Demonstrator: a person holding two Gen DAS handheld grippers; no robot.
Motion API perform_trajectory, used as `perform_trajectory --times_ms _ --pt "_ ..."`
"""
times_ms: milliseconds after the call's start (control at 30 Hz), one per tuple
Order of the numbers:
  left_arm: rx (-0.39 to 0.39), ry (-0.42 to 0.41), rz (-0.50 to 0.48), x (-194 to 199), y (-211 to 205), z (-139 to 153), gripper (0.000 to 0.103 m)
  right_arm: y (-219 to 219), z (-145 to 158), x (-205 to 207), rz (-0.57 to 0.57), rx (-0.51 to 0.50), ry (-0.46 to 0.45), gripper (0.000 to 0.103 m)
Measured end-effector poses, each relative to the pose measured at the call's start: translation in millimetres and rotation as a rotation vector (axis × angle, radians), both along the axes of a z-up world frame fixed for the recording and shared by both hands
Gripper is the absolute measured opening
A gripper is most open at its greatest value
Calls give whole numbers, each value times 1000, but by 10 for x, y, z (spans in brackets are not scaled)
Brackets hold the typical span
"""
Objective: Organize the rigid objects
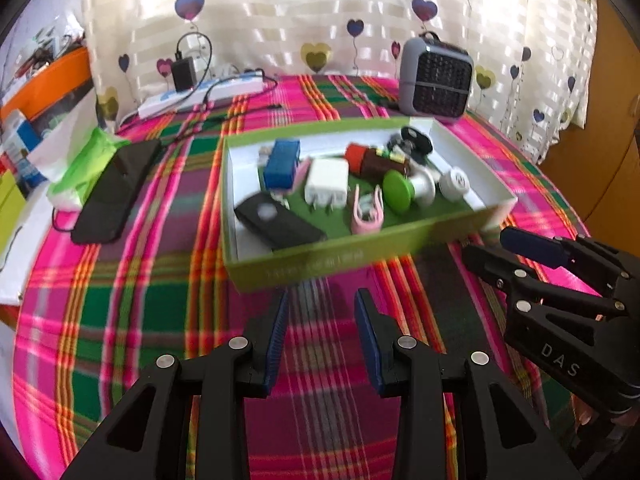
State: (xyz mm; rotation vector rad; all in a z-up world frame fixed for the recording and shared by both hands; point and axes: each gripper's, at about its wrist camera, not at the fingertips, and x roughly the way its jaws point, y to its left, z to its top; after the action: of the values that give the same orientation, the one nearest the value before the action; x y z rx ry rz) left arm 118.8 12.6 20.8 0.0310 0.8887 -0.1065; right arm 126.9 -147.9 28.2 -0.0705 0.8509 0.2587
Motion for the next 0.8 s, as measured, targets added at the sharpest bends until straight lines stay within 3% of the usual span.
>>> perform_trajectory --times_ms 200,500,633,800 --pt "0 37 29 -94 11 -135 33 -6 -91 -80 -15 -23 17 43" --pt "24 24 55 -171 -43 -153 33 -22 -219 -137 -49 -47 50 43" --pt "37 19 77 -182 -81 -157 34 -69 -225 -145 -71 -48 49 51" --pt "32 14 92 -178 -88 -160 35 -83 -229 -159 -78 -43 46 51"
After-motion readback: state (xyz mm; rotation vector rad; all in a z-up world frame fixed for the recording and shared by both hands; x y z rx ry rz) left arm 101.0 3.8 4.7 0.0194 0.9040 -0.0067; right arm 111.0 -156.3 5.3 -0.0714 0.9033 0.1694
